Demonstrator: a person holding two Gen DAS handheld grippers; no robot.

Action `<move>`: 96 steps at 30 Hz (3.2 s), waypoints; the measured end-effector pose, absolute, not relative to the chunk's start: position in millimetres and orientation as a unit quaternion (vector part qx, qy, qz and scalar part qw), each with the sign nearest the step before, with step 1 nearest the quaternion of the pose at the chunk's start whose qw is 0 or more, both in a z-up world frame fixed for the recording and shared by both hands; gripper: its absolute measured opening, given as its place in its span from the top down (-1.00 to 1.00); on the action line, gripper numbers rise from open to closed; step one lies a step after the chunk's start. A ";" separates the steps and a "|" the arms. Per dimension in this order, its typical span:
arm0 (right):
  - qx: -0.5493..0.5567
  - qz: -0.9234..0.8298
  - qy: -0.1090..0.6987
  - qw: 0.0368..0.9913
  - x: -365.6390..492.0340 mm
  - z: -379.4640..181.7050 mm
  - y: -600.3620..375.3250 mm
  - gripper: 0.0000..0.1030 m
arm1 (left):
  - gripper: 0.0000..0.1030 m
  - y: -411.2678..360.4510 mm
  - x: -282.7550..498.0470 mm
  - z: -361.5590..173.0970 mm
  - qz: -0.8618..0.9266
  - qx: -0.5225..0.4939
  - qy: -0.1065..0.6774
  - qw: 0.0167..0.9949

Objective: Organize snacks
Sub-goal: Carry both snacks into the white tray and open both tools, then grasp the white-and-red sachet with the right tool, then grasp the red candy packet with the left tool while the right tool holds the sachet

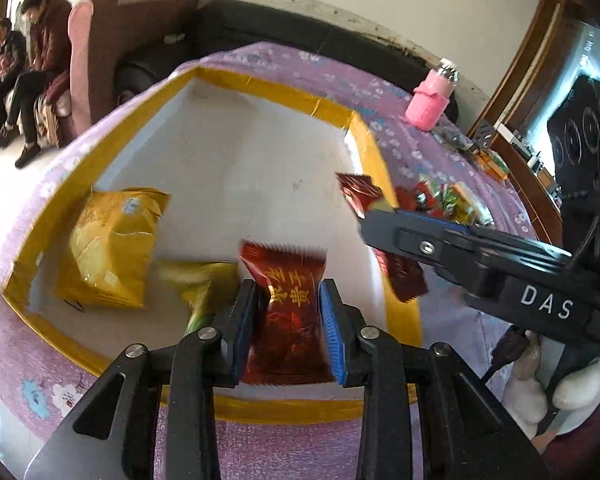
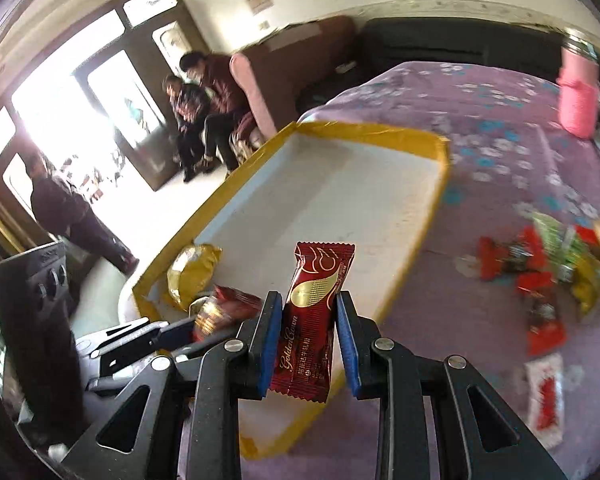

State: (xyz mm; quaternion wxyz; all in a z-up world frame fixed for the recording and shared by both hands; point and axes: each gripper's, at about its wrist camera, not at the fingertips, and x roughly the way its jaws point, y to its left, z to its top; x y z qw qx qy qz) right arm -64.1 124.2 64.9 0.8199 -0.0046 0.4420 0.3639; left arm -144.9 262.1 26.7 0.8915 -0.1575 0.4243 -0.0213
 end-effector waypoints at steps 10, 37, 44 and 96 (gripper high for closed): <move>-0.045 0.347 0.458 0.817 -54.0 42.6 154.3 0.40 | 0.14 304.3 -165.6 45.7 -0.023 -0.235 0.368 0.900; 0.057 0.214 0.473 0.853 -38.0 31.3 -60.0 -0.01 | -0.42 212.9 -161.0 71.6 -0.100 -0.186 0.376 0.902; 0.036 0.222 0.463 0.857 -11.0 28.8 -26.5 0.00 | -0.42 189.8 -157.4 75.1 -0.109 -0.169 0.384 0.901; 0.039 0.182 0.448 0.874 -18.6 12.4 -94.8 0.42 | -0.41 62.2 -57.0 11.7 -0.105 0.024 0.471 0.876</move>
